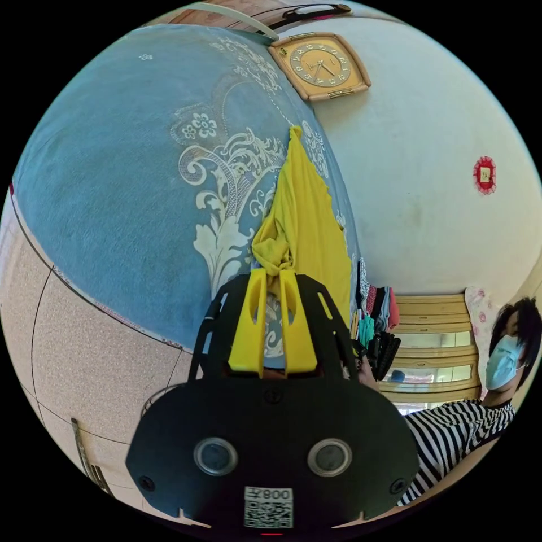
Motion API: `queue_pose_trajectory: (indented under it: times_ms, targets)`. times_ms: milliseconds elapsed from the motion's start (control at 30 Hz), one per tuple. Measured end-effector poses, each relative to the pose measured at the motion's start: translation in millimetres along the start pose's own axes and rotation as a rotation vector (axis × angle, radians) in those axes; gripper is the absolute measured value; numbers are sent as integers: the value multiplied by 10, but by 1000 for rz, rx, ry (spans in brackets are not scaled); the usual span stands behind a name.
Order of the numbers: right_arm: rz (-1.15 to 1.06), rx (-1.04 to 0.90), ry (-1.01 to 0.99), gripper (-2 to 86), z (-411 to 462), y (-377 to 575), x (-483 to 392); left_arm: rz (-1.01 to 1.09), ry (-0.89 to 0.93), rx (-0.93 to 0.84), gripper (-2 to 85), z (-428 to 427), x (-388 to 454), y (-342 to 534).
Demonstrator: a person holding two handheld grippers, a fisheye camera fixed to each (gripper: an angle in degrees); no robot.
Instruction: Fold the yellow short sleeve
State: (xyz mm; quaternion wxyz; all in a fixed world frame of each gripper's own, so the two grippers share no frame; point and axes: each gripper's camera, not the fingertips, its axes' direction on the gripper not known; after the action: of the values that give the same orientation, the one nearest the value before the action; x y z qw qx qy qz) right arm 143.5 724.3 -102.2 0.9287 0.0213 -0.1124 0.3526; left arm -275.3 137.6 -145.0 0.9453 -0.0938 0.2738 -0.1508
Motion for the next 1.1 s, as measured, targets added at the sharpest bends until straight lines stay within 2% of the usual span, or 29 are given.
queue_pose_trajectory:
  times_ms: [500, 667, 833, 967, 1033, 1100]
  targets:
    - [7, 38, -165, 18, -164, 429, 245, -71, 247, 165, 14, -255, -81, 479]
    - [-25, -27, -161, 16, -115, 692, 132, -86, 221, 221, 14, -352, -93, 706]
    - [59, -51, -227, 16, 149, 935, 316, -149, 80, 152, 11, -65, -168, 904]
    - [77, -39, -236, 18, 208, 956, 377, -273, 98, 285, 7, 67, -225, 1241]
    - [65, -33, -235, 18, 190, 948, 355, -227, 85, 286, 8, 171, -57, 1337]
    - [52, -28, -235, 18, 179, 940, 317, -41, 52, 167, 13, 530, 441, 1388]
